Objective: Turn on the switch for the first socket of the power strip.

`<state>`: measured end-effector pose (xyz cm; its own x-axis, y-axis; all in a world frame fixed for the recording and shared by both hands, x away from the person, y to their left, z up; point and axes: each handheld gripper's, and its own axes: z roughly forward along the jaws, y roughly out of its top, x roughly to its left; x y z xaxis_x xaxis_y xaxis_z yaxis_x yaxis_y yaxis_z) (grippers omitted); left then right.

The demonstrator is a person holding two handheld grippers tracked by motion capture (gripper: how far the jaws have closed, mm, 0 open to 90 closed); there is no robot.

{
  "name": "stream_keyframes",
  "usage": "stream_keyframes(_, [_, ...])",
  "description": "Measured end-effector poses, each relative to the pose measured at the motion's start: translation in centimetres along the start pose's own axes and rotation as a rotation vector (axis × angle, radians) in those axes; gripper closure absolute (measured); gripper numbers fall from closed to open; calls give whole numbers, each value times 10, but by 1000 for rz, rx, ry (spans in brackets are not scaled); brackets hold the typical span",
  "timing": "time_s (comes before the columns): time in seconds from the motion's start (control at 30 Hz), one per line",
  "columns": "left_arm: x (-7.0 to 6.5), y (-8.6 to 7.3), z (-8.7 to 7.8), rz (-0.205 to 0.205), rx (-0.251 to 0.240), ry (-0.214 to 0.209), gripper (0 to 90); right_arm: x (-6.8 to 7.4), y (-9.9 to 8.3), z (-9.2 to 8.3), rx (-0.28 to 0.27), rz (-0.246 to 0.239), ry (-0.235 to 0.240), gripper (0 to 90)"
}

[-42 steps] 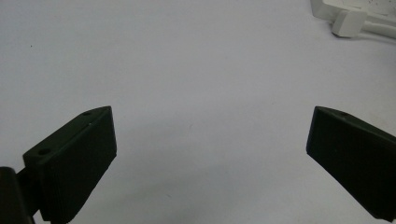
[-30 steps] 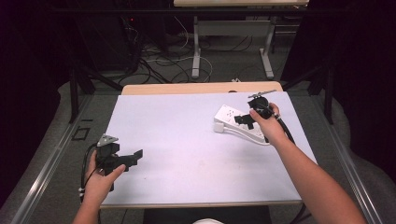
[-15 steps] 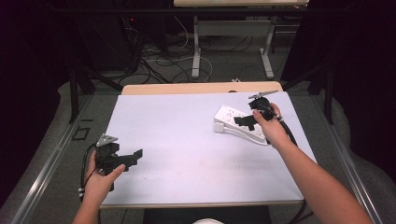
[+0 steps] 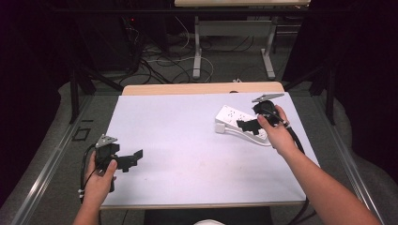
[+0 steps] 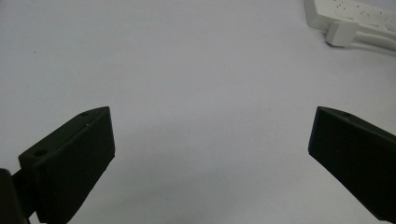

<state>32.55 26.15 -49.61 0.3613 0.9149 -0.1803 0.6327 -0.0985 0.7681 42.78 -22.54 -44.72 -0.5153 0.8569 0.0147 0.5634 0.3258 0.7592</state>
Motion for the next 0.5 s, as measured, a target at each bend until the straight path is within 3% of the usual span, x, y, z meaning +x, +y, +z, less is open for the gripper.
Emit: stream_keyframes(0.5, [-2,0,0,1,-6,1,4,13,-17,-27,-46,-18,32,0])
